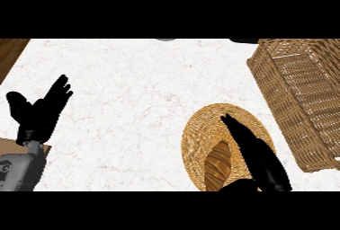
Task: Pick the croissant from the placemat and place it in the basket
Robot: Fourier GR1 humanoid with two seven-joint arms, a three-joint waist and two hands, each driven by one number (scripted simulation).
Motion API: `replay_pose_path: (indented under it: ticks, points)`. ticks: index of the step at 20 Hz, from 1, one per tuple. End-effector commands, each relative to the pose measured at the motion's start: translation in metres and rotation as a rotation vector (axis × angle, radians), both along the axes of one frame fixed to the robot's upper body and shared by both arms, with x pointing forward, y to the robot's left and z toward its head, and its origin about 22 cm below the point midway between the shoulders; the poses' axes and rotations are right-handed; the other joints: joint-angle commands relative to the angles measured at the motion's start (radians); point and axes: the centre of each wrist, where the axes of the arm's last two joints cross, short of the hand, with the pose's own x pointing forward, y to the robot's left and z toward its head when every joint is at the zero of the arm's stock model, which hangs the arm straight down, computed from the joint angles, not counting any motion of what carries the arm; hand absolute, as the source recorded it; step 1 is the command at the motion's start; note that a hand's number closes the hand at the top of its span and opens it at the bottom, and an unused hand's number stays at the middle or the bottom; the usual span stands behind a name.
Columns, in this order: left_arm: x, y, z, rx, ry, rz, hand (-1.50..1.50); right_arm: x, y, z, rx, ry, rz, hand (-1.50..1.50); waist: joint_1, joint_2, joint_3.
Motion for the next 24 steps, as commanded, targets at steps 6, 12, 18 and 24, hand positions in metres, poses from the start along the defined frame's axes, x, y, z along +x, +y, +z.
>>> replay_pose_path:
  ticks: [6, 12, 18, 24]
  points:
    - [0.007, 0.016, -0.005, -0.002, 0.003, -0.004, 0.0, -0.002, -0.028, -0.005, -0.004, 0.013, 0.007, -1.5, -0.004, 0.0, 0.0]
    - [0.012, -0.007, -0.008, 0.007, 0.002, 0.004, 0.0, -0.009, -0.018, -0.019, 0.042, 0.024, 0.065, -1.5, -0.004, 0.0, 0.0]
    - [-0.005, 0.019, 0.003, 0.005, -0.002, 0.003, 0.0, -0.015, -0.008, -0.01, 0.04, 0.024, 0.103, -1.5, -0.001, -0.001, 0.0]
    - [0.0, 0.007, 0.027, 0.035, 0.002, 0.02, 0.0, -0.007, 0.008, -0.037, -0.032, 0.001, 0.049, -1.5, 0.0, 0.0, 0.0]
